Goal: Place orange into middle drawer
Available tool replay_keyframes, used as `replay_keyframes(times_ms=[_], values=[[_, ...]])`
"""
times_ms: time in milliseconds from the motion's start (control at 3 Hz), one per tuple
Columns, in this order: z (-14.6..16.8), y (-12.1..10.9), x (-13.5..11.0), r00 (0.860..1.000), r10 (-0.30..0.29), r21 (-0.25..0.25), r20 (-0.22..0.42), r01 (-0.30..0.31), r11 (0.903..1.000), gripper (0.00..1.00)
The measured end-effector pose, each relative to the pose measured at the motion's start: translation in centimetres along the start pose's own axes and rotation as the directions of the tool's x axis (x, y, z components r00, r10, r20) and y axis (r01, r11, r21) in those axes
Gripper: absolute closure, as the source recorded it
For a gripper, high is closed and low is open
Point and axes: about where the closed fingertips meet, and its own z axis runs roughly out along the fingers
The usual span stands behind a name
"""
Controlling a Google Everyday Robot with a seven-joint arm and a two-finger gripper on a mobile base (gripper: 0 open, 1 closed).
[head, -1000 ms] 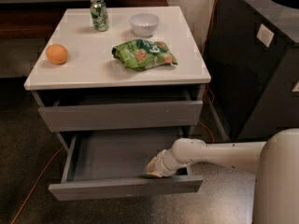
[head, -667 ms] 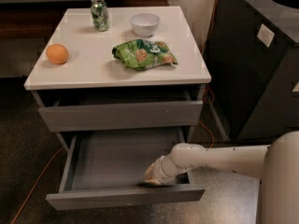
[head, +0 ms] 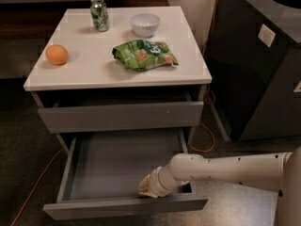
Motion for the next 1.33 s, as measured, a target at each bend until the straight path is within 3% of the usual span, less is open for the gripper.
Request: replay_keyframes(times_ms=[333, 667, 1000, 1333], values=[[-0.5, 1.6, -1.3, 1.0, -0.026, -0.008, 0.012, 0.026, 0.9996, 1.0], [-2.7, 3.0, -4.4, 0.996, -0.094, 0.013, 0.0, 0.094, 0.9955, 1.0], [-7.1, 3.3, -8.7, 0.981, -0.187, 0.071, -0.043, 0.19, 0.9792, 1.0], [-12.8, 4.3, -15.2, 0.949, -0.299, 0.118, -0.099, 0.31, 0.9435, 0.97]])
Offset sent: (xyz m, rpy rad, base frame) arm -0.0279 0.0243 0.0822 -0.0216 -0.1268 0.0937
